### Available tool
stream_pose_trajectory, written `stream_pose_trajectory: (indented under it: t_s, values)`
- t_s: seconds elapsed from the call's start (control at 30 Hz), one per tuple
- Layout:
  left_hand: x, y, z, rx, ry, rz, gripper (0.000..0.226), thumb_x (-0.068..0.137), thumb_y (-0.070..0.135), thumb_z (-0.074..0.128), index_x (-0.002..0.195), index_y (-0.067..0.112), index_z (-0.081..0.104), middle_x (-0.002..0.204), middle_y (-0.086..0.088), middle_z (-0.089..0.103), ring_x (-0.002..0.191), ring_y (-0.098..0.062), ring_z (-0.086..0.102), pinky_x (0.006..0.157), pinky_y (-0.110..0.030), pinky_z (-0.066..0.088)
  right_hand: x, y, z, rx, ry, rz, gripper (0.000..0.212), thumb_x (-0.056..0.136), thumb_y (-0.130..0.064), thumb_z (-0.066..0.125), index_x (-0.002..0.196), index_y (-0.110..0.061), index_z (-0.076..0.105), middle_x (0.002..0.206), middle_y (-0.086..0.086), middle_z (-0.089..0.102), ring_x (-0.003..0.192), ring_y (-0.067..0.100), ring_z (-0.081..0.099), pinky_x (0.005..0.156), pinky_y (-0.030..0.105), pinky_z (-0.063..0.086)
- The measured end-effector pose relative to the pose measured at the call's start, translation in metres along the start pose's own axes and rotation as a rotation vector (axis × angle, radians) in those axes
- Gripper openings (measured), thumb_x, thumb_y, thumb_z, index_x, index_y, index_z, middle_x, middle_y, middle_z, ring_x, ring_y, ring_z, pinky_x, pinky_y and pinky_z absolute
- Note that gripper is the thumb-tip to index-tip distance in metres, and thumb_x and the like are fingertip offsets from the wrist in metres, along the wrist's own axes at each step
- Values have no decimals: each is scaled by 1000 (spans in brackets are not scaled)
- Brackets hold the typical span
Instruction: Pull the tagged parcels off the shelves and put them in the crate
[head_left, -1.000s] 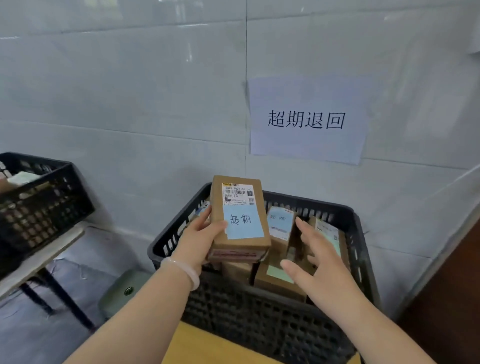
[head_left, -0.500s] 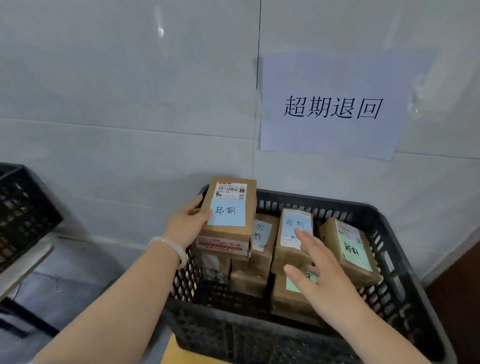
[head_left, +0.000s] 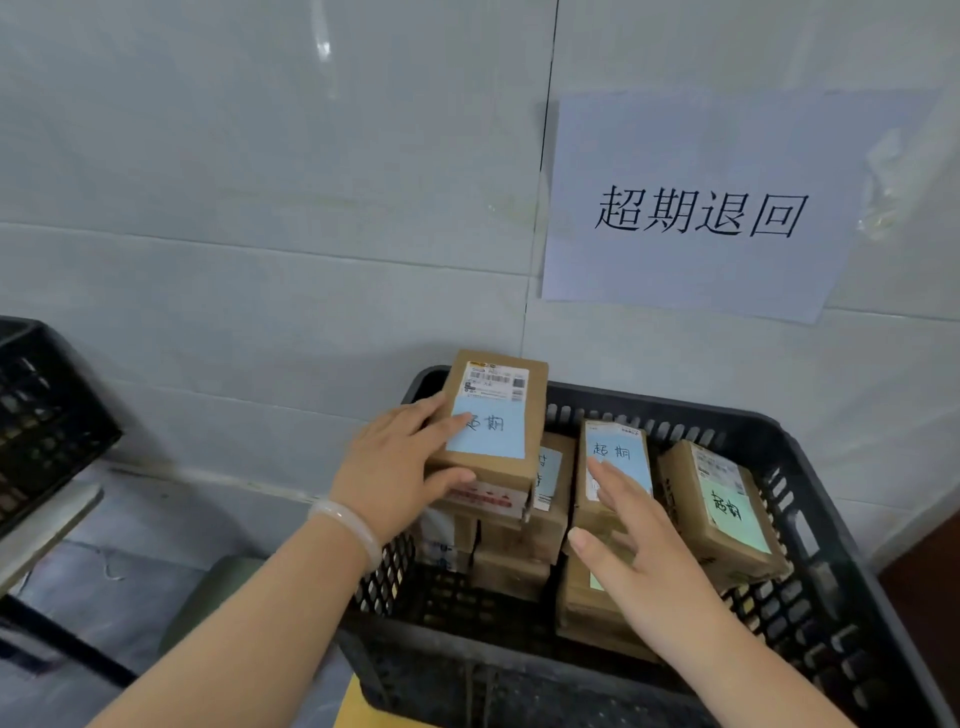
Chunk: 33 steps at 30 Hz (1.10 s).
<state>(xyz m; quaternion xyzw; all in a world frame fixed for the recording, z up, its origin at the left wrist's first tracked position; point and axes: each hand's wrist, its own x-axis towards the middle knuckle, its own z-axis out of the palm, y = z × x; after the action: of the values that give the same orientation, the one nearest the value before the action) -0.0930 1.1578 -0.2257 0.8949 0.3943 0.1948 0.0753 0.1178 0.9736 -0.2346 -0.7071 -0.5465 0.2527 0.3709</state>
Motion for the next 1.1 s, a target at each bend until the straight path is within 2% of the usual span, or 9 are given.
stream_pose_trajectory:
  t_s: [0.1,0.27,0.43,0.57,0.7,0.93,1.1]
  values:
    - [7,-14,-1,37,7,-64,64,90,56,55,148,34,40,159,7,29,141,-22,33,116,-39,24,-1,0,1,-2,2,6,64,87,-58,52,134,-74,12,146,-45,9,141,-9,14,117,41,28]
    - [15,-26,-3,69,-16,-112,64,91,58,51,150,36,35,160,8,26,142,-21,30,116,-40,26,-1,-3,2,-41,-12,13,63,88,-59,50,134,-74,9,131,-58,2,142,-7,12,118,41,26]
    - [10,-24,-1,110,-17,-95,67,91,58,53,151,38,31,161,5,25,142,-23,30,116,-43,28,-3,-9,3,-73,-26,6,66,89,-58,51,136,-72,7,148,-40,7,143,-7,8,119,40,21]
    - [7,-14,2,117,-40,-116,71,89,63,51,151,43,24,163,2,18,145,-25,23,117,-44,24,-8,-16,5,-135,-62,-9,67,89,-59,51,137,-68,6,151,-36,6,138,-13,0,115,26,10]
    - [9,-1,2,166,-97,-121,77,86,71,47,152,47,14,165,1,10,147,-27,17,118,-45,21,-14,-18,6,-205,-80,-12,72,89,-60,51,143,-61,3,153,-35,1,136,-13,-2,115,30,12]
    - [2,16,1,231,-100,-118,84,86,72,45,153,44,3,165,-2,7,148,-28,16,117,-45,21,-27,-14,-3,-232,-73,-46,67,86,-66,49,126,-76,-3,154,-33,1,136,-13,-2,115,28,12]
    - [-15,28,-2,194,-46,-114,83,86,72,46,153,45,5,165,0,7,148,-26,15,118,-46,19,-35,-12,-11,-301,-74,-117,75,83,-70,49,133,-73,-7,143,-43,-8,134,-15,-2,115,31,16]
